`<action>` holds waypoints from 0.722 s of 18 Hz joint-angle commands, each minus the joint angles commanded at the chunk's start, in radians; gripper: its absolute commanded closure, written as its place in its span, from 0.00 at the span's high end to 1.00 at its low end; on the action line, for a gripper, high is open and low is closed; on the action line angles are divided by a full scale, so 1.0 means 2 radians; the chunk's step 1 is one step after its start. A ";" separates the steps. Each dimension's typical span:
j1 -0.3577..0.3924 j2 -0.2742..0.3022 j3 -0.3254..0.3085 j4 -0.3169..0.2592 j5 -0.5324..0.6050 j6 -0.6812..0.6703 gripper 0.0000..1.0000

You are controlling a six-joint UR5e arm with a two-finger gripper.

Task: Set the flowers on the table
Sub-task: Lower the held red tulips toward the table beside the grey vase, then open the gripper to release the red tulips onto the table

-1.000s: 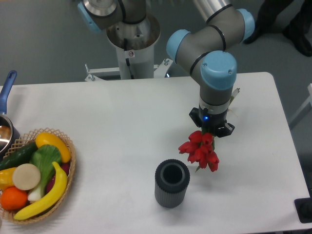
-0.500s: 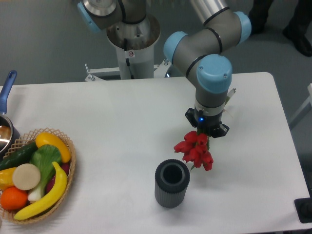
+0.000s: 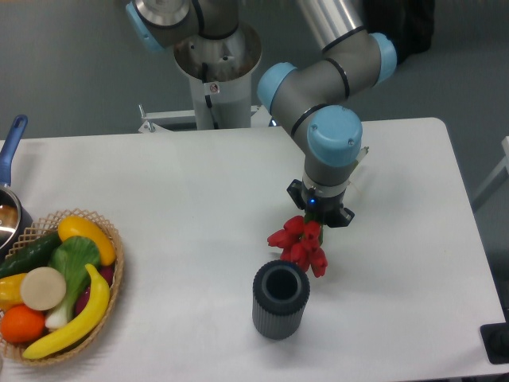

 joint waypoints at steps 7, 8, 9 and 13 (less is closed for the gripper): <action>-0.001 -0.006 -0.002 0.002 -0.001 0.000 0.46; -0.002 -0.008 -0.002 0.002 0.000 0.000 0.50; -0.002 -0.011 -0.002 0.004 0.000 0.000 0.53; -0.002 -0.012 -0.002 0.015 0.000 0.000 0.57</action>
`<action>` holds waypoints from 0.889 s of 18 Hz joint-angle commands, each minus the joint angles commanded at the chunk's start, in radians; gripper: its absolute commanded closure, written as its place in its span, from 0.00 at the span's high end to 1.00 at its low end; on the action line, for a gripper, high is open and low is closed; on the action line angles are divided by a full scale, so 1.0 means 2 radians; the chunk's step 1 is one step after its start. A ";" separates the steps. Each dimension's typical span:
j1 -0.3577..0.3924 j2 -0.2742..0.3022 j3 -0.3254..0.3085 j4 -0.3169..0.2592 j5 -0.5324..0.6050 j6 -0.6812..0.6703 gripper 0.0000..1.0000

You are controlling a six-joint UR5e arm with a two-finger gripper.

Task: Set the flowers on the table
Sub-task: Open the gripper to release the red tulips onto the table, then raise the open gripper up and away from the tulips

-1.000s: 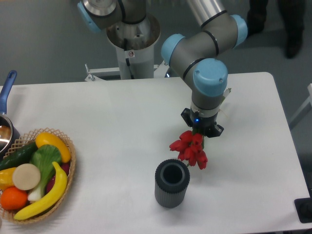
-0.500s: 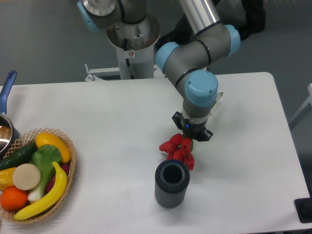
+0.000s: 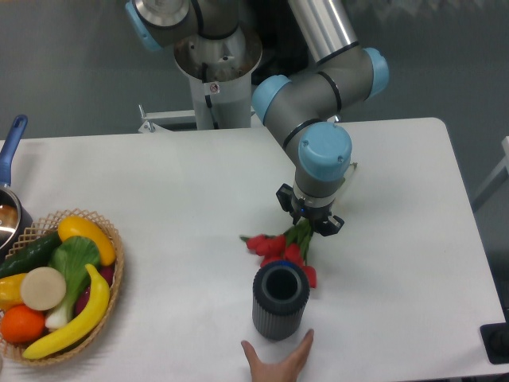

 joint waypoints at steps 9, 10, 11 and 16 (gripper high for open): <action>0.007 0.011 0.004 0.002 -0.002 0.001 1.00; 0.011 0.017 0.004 0.002 -0.002 0.001 1.00; 0.017 0.023 0.003 0.002 -0.005 0.001 1.00; 0.036 0.045 0.003 0.003 -0.015 0.006 1.00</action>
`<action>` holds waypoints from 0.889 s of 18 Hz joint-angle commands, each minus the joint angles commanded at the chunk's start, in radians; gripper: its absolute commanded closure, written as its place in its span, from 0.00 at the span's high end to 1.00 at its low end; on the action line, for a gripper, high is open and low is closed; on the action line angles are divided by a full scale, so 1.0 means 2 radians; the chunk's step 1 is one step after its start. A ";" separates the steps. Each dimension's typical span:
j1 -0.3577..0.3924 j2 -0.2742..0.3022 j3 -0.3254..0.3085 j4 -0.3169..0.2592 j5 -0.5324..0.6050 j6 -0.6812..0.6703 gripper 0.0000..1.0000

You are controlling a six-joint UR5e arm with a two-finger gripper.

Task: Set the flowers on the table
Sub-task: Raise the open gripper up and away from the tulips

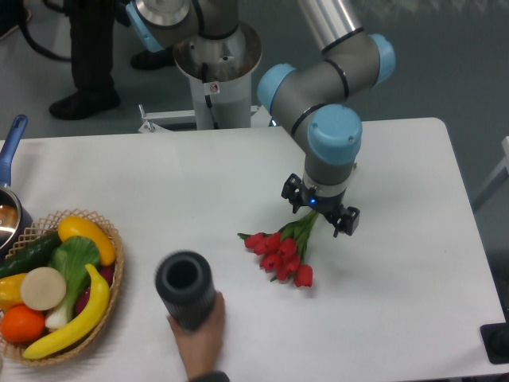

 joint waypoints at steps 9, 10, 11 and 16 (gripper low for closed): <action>0.028 0.013 0.019 -0.010 0.002 0.080 1.00; 0.032 0.015 0.022 -0.016 0.003 0.081 1.00; 0.036 0.015 0.031 -0.030 0.003 0.082 1.00; 0.039 0.012 0.081 -0.088 0.002 0.096 1.00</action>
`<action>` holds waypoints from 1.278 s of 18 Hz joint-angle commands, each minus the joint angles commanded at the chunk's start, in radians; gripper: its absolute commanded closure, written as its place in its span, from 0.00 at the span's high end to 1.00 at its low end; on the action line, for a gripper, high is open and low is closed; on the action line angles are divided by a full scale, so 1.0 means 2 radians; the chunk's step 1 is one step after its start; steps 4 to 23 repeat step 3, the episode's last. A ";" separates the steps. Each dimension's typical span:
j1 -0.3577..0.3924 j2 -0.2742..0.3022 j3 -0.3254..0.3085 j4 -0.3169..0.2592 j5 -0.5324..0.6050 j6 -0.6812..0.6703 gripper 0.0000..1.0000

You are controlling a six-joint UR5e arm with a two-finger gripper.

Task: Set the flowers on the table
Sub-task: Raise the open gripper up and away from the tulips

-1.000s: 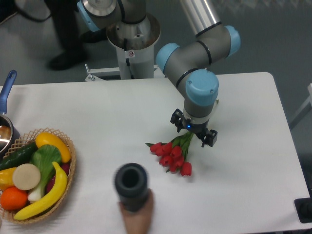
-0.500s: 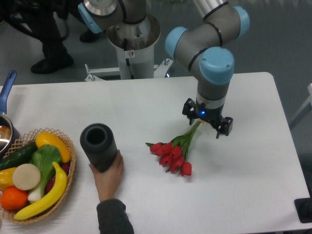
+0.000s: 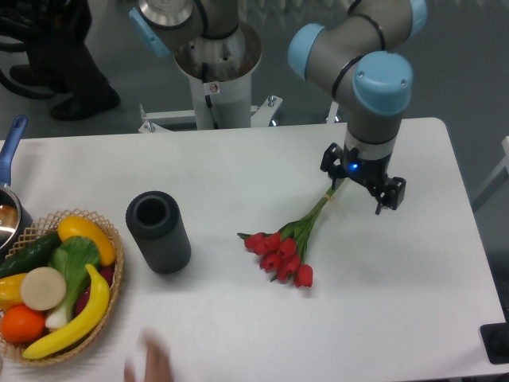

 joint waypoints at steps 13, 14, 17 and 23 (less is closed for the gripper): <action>0.001 -0.001 0.000 0.000 -0.002 0.000 1.00; 0.001 -0.001 0.000 0.000 -0.002 0.000 1.00; 0.001 -0.001 0.000 0.000 -0.002 0.000 1.00; 0.001 -0.001 0.000 0.000 -0.002 0.000 1.00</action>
